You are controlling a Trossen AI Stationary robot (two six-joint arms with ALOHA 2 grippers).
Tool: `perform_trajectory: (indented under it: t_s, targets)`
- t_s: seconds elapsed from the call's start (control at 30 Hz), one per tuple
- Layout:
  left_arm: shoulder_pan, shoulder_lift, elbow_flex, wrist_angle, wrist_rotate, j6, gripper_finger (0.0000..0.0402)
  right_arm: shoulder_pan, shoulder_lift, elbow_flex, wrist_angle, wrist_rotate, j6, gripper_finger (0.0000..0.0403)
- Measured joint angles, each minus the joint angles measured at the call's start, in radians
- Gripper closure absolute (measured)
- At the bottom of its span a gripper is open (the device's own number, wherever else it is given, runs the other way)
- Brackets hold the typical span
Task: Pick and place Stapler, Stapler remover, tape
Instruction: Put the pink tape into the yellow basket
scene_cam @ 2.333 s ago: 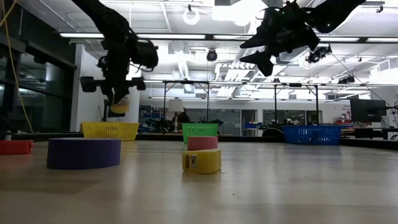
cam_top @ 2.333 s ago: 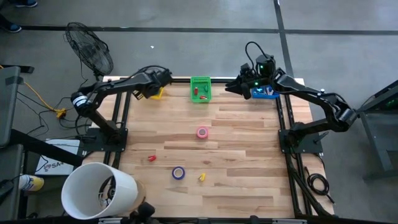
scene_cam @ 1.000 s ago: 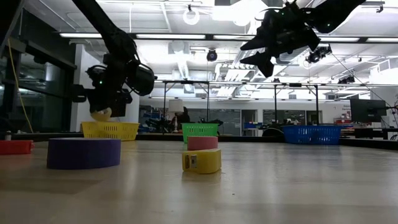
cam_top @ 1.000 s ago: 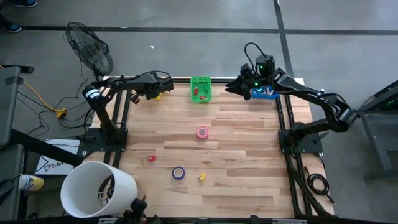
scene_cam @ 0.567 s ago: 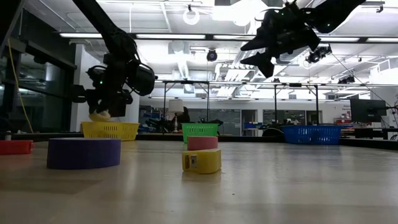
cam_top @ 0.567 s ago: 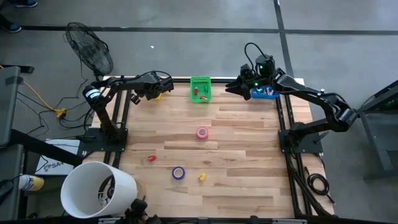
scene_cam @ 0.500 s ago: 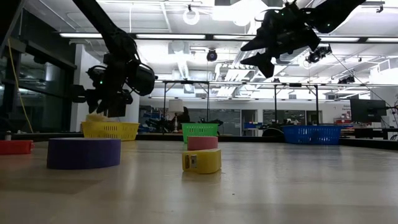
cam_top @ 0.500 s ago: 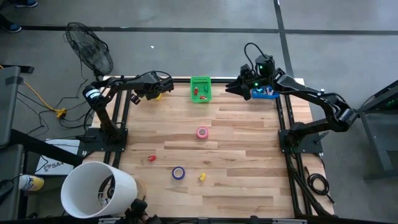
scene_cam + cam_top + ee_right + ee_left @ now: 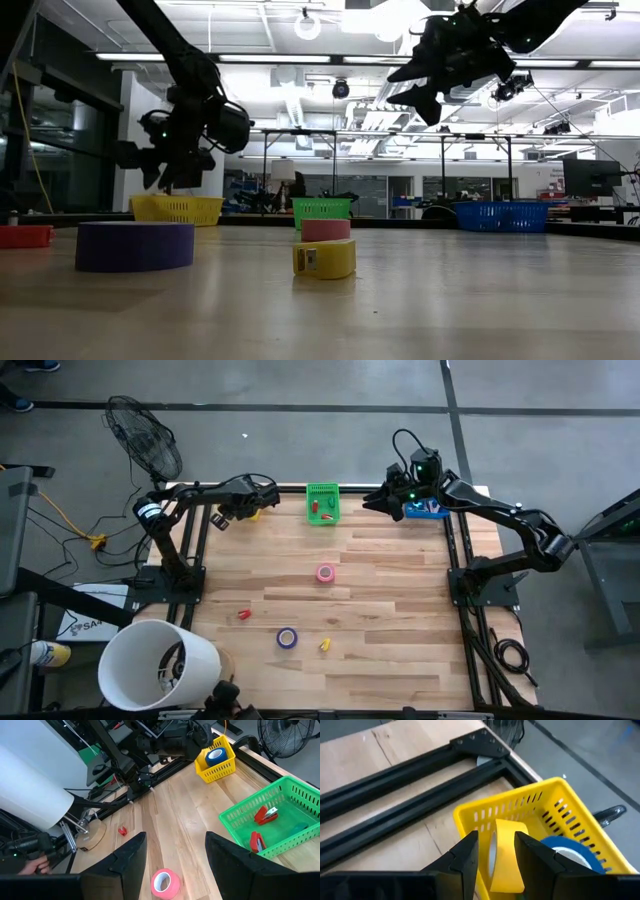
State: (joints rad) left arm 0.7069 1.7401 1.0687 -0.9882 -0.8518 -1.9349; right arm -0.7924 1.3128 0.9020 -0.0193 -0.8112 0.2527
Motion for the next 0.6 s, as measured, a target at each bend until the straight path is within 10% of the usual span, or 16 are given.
perform_trajectory:
  t_s: [0.6]
  targets:
    - [0.000,-0.006,0.000,0.260,0.190,0.325,0.0277,0.000,0.000,0.000,0.000,-0.004,0.000,0.0210]
